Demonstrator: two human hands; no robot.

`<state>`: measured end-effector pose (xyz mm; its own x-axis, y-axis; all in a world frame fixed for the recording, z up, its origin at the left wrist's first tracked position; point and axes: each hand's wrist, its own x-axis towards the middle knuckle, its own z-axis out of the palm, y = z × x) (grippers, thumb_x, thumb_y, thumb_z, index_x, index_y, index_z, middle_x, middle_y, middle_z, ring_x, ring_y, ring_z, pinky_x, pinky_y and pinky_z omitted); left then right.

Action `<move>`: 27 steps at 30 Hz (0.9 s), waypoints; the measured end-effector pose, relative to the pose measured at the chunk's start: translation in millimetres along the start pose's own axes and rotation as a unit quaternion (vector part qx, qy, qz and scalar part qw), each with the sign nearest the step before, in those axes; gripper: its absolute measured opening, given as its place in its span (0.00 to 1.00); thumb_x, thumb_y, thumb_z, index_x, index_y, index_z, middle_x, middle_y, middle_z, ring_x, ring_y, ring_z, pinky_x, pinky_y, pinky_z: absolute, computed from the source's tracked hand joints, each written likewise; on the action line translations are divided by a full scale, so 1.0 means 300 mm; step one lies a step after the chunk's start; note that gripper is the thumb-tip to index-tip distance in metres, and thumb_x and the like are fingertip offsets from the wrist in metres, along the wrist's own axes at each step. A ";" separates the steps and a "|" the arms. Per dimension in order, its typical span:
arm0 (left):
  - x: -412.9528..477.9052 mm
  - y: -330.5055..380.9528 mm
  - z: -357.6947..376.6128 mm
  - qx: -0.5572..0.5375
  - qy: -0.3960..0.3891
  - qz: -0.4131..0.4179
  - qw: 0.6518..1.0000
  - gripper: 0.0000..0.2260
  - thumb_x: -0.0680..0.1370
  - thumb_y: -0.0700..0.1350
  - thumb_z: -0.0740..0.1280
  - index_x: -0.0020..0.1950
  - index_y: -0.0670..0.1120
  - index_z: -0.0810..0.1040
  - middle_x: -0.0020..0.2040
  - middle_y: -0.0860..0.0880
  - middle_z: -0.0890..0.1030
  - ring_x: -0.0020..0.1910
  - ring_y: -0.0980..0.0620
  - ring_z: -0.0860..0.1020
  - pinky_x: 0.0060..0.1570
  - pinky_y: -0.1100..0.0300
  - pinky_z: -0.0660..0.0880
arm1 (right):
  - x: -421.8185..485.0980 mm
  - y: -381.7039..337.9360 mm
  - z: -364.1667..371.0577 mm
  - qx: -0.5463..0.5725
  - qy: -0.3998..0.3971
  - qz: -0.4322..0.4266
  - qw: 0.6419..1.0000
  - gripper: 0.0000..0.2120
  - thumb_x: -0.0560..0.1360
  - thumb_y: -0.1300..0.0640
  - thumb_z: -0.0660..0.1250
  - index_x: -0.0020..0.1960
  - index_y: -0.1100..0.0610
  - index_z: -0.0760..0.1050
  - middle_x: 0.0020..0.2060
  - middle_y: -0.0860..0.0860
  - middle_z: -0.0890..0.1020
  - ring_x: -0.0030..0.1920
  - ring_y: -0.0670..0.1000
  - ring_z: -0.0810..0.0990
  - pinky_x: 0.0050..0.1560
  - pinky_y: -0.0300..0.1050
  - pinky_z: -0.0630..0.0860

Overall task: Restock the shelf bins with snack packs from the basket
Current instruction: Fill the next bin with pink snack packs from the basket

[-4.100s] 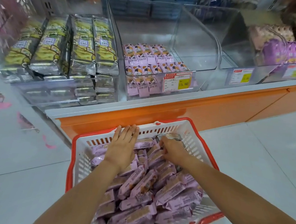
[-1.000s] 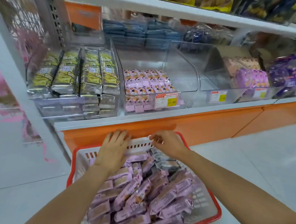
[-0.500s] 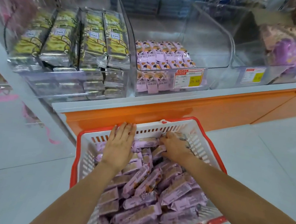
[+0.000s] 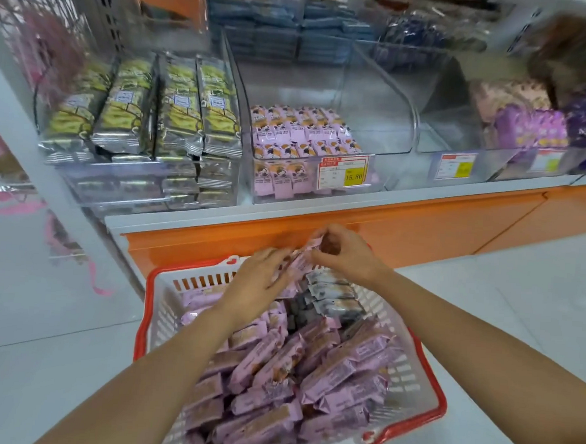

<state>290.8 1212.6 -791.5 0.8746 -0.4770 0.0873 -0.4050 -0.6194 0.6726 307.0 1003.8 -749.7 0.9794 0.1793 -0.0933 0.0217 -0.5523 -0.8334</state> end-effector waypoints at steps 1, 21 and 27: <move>0.012 0.037 -0.010 -0.040 0.013 -0.008 0.999 0.19 0.84 0.52 0.59 0.72 0.46 0.70 0.64 0.48 0.75 0.61 0.48 0.73 0.57 0.58 0.68 | -0.006 -0.036 -0.015 0.034 0.006 -0.008 0.999 0.13 0.74 0.60 0.73 0.55 0.59 0.74 0.38 0.53 0.80 0.40 0.50 0.79 0.44 0.46 0.78; 0.162 0.323 -0.345 0.174 0.375 0.098 0.905 0.14 0.81 0.48 0.57 0.59 0.46 0.78 0.59 0.48 0.79 0.64 0.48 0.73 0.73 0.48 0.55 | 0.050 -0.437 -0.345 -0.045 0.162 -0.100 0.981 0.13 0.71 0.63 0.74 0.53 0.54 0.76 0.41 0.52 0.80 0.39 0.49 0.77 0.46 0.42 0.78; 0.134 0.155 -0.400 0.434 0.264 0.128 0.852 0.21 0.80 0.50 0.53 0.66 0.44 0.78 0.71 0.43 0.74 0.74 0.42 0.67 0.75 0.37 0.50 | 0.311 -0.429 -0.396 -0.283 0.238 0.010 0.929 0.08 0.74 0.58 0.69 0.52 0.57 0.82 0.45 0.55 0.85 0.48 0.55 0.83 0.48 0.43 0.77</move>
<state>339.1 1239.5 -668.6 0.6333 -0.4602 0.6222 -0.4435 -0.8747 -0.1955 419.4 994.8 -586.4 0.9556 -0.1416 0.2586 -0.0267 -0.9152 -0.4022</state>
